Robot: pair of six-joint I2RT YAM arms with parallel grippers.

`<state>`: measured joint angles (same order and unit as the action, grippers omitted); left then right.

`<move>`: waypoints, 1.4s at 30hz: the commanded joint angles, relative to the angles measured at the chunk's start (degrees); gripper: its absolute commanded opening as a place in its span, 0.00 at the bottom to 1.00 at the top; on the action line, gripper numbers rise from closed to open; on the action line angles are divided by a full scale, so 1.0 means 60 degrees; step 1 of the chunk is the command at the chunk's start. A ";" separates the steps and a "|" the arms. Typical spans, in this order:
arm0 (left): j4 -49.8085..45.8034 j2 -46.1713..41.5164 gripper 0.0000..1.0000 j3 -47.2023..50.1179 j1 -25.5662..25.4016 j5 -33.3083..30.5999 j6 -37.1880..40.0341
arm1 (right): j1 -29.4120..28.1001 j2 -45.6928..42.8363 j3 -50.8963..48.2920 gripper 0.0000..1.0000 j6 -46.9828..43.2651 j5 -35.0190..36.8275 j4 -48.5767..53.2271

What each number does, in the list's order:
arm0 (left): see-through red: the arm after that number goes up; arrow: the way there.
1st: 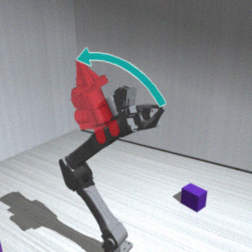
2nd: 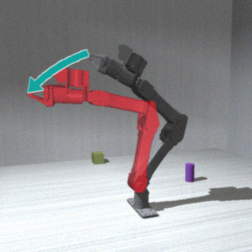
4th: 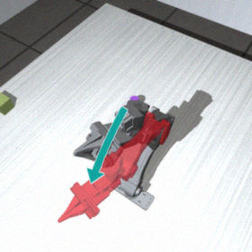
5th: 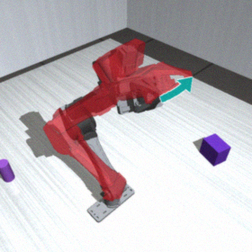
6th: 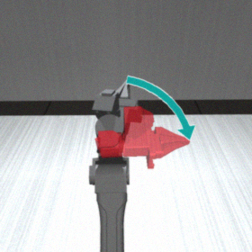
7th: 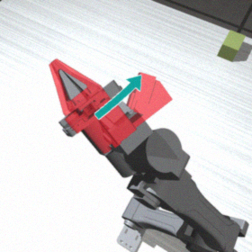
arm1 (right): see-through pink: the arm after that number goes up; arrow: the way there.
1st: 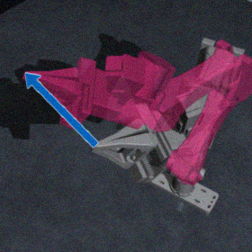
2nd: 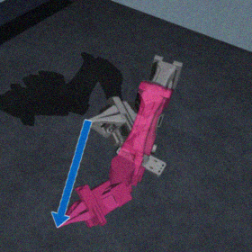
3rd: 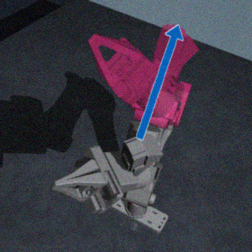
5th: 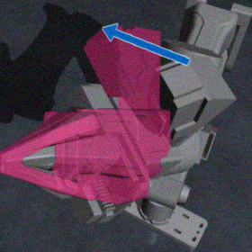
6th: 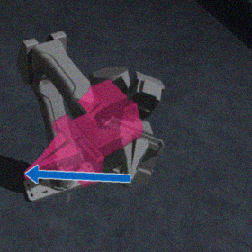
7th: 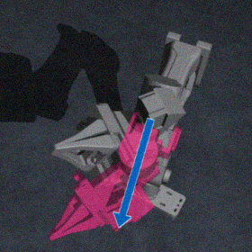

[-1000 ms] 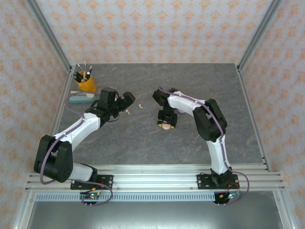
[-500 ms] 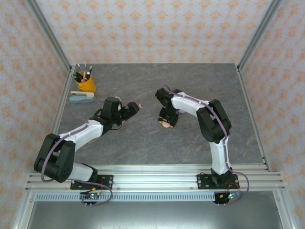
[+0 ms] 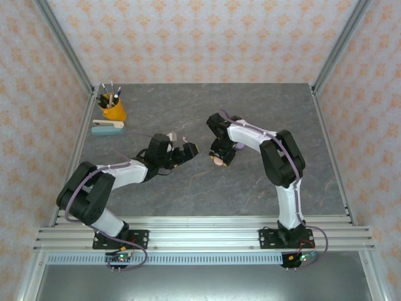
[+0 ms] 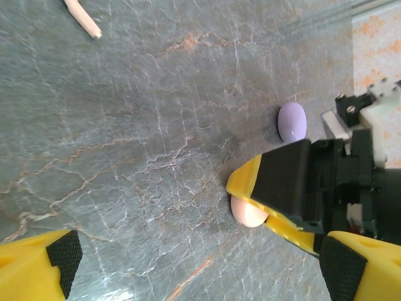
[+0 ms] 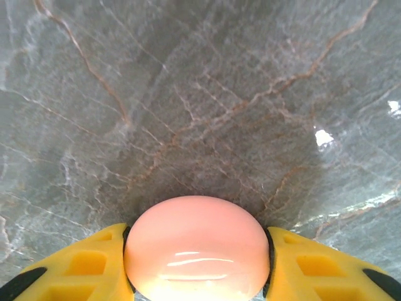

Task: Insert the wireless bluetooth earbuds into the charging case

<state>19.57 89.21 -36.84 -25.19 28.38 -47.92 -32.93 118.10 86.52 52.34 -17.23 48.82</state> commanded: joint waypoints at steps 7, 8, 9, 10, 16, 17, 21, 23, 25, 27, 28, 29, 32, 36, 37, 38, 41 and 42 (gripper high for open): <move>0.1300 0.0864 0.99 -0.0069 -0.0412 0.0134 -0.0018 | 0.0127 0.0074 0.0585 0.44 0.0097 0.0177 0.0226; 0.1313 0.0897 0.99 -0.0094 -0.0420 0.0108 -0.0039 | 0.0126 0.0090 0.0609 0.44 0.0060 0.0177 0.0263; 0.1318 0.0910 0.99 -0.0114 -0.0429 0.0079 -0.0033 | 0.0126 0.0112 0.0653 0.44 0.0016 0.0177 0.0336; 0.1294 0.0910 0.99 -0.0140 -0.0430 0.0057 -0.0039 | 0.0125 0.0146 0.0692 0.44 -0.0031 0.0177 0.0392; 0.1147 0.0786 0.99 -0.0203 -0.0430 -0.0017 -0.0040 | 0.0127 0.0172 0.0675 0.44 -0.0453 0.0234 0.0728; 0.1149 0.0773 0.99 -0.0203 -0.0423 -0.0013 -0.0040 | 0.0127 0.0140 0.0629 0.44 -0.0462 0.0223 0.0712; 0.1206 0.0744 0.99 -0.0187 -0.0462 0.0041 -0.0066 | 0.0122 0.0120 0.0565 0.44 -0.0446 0.0163 0.0642; 0.1250 0.0736 0.99 -0.0181 -0.0525 0.0071 -0.0061 | 0.0127 0.0141 0.0565 0.44 -0.0432 0.0147 0.0636; 0.1235 0.0757 0.99 -0.0202 -0.0590 0.0074 -0.0055 | 0.0127 0.0170 0.0565 0.44 -0.0432 0.0148 0.0636; 0.1235 0.0737 0.99 -0.0216 -0.0657 0.0060 -0.0055 | 0.0127 0.0216 0.0573 0.44 -0.0461 0.0176 0.0653; 0.1212 0.0744 0.99 -0.0224 -0.0692 0.0046 -0.0055 | 0.0127 0.0271 0.0585 0.44 -0.0487 0.0186 0.0681; 0.1193 0.0725 0.99 -0.0246 -0.0734 0.0031 -0.0055 | 0.0127 0.0306 0.0580 0.44 -0.0529 0.0199 0.0709; 0.1131 0.0661 0.99 -0.0276 -0.0811 -0.0068 -0.0055 | 0.0127 0.0456 0.0620 0.44 -0.0699 0.0249 0.0860; 0.1025 0.0531 0.99 -0.0305 -0.0826 -0.0185 -0.0055 | 0.0127 0.0610 0.0725 0.44 -0.1047 0.0308 0.1137; 0.0988 0.0487 0.99 -0.0318 -0.0833 -0.0203 -0.0055 | 0.0132 0.0622 0.0761 0.44 -0.1173 0.0348 0.1238; 0.0959 0.0464 0.99 -0.0327 -0.0837 -0.0218 -0.0055 | 0.0127 0.0649 0.0838 0.44 -0.1298 0.0393 0.1369; 0.0907 0.0426 0.99 -0.0368 -0.0839 -0.0247 -0.0068 | 0.0126 0.0734 0.1063 0.45 -0.1697 0.0574 0.1736; 0.0904 0.0435 0.99 -0.0389 -0.0841 -0.0244 -0.0070 | 0.0126 0.0765 0.1138 0.46 -0.1818 0.0639 0.1839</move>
<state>25.06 93.62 -37.47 -30.02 28.10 -48.12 -32.32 121.43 91.64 44.84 -16.38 55.05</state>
